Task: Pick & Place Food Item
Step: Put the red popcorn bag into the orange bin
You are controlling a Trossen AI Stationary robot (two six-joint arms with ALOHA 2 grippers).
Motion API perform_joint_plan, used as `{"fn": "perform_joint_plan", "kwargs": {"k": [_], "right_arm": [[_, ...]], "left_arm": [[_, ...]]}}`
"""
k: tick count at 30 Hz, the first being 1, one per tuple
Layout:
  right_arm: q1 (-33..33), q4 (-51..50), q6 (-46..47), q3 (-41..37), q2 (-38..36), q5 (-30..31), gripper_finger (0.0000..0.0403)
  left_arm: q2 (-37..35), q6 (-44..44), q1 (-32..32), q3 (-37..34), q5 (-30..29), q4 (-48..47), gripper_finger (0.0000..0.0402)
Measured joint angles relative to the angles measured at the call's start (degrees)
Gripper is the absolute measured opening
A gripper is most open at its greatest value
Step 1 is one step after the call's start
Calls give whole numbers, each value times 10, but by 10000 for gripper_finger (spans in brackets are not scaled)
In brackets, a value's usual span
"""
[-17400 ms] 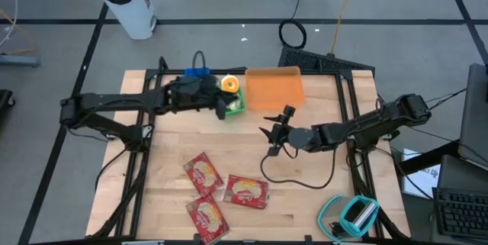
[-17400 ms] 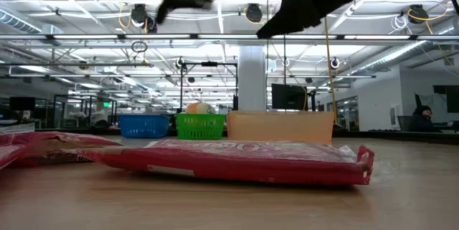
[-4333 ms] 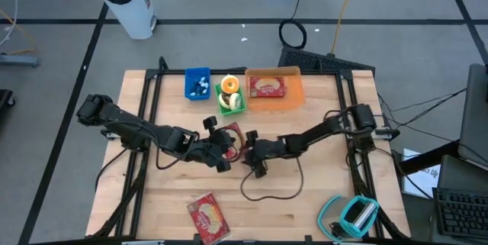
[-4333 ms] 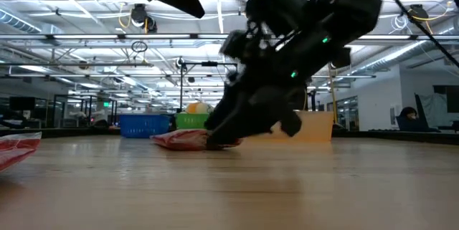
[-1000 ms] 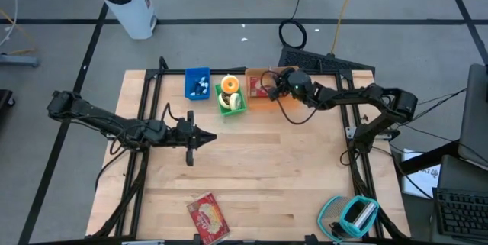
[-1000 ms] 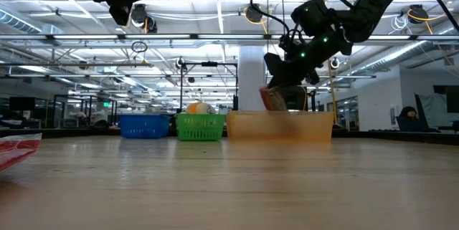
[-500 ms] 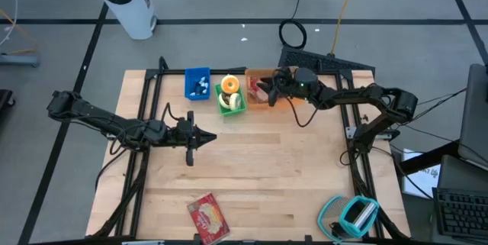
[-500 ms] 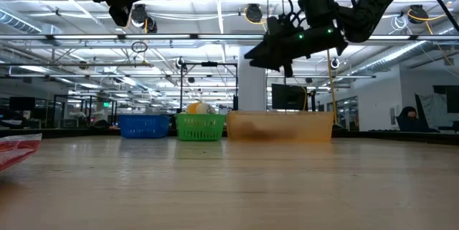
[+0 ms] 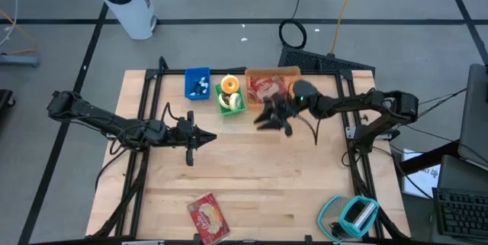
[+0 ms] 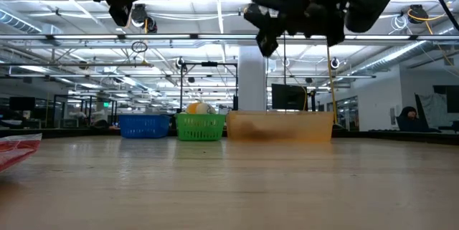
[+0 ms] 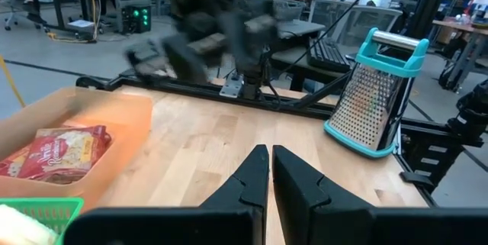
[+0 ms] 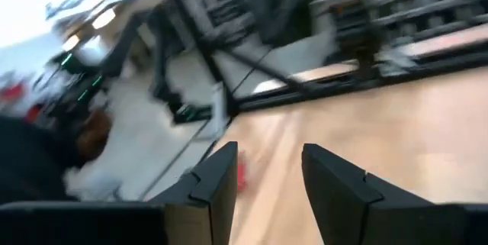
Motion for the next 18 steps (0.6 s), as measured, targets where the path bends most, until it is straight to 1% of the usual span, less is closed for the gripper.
{"fn": "perform_joint_plan", "kwargs": {"k": [3,5,7,9,11,12,14,18], "right_arm": [[58,6,-50,-1,-7,2,136],[99,10,-94,0,-8,17,136],[137,0,-129,0,-6,49,137],[173,-13,-162,0,-6,99,137],[200,-32,-197,0,-6,159,137],[211,-43,-211,0,-6,189,137],[226,-56,-225,0,-7,224,137],[235,-83,-228,0,-36,226,137]], "left_arm": [[0,-13,0,0,0,2,19],[0,-41,0,0,1,2,19],[0,-83,0,0,1,2,19],[0,-111,0,0,1,2,19],[0,-120,0,0,0,2,19],[0,-120,0,0,0,2,19],[0,-125,0,0,1,1,19],[0,-145,-3,0,2,-5,19]]}}
